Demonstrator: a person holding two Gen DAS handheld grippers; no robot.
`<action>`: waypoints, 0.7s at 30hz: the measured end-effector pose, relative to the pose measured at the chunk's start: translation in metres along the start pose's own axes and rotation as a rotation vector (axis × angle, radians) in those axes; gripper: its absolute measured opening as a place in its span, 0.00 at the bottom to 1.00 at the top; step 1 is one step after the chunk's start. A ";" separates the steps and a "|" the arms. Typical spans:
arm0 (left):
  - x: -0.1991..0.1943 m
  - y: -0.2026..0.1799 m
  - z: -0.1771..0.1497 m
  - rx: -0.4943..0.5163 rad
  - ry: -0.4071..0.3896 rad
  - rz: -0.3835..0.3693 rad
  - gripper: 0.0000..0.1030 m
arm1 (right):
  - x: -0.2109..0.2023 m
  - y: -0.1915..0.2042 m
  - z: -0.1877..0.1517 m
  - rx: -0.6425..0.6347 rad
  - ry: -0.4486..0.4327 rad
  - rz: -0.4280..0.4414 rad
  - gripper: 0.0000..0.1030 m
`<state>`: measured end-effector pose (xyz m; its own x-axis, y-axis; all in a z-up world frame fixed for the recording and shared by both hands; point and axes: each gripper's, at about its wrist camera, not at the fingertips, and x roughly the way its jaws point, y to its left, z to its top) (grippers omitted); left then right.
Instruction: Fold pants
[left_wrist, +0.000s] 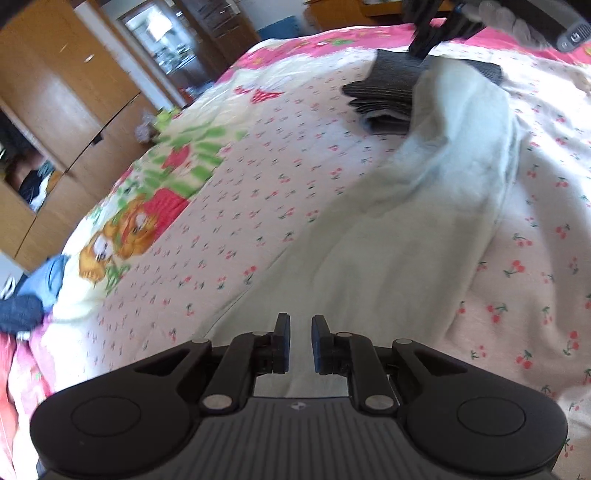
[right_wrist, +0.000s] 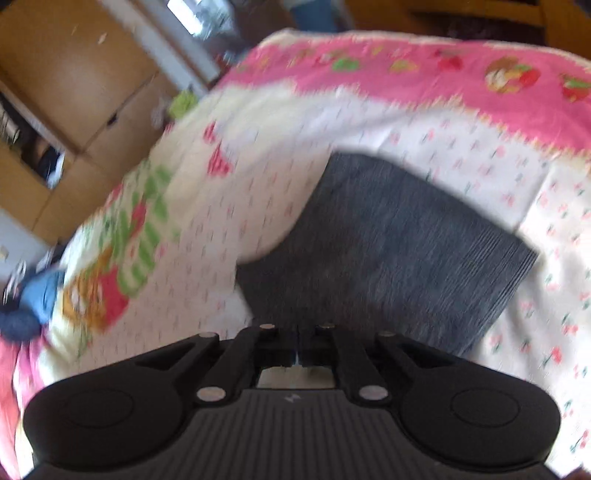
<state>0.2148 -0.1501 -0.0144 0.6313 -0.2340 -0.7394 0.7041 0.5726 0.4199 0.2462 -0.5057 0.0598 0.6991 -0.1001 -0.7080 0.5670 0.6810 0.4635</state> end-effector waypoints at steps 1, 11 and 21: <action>0.000 0.003 -0.002 -0.023 0.011 -0.003 0.29 | -0.007 -0.004 0.005 -0.006 -0.009 0.012 0.07; -0.014 -0.013 -0.013 0.013 -0.019 -0.059 0.29 | -0.064 -0.003 -0.043 -0.659 0.215 0.050 0.21; -0.005 -0.041 0.003 -0.019 0.042 -0.054 0.29 | -0.063 0.006 -0.128 -1.520 0.251 0.115 0.20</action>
<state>0.1837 -0.1749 -0.0265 0.5783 -0.2317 -0.7822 0.7301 0.5747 0.3696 0.1499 -0.4029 0.0389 0.5292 0.0170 -0.8484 -0.5552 0.7630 -0.3311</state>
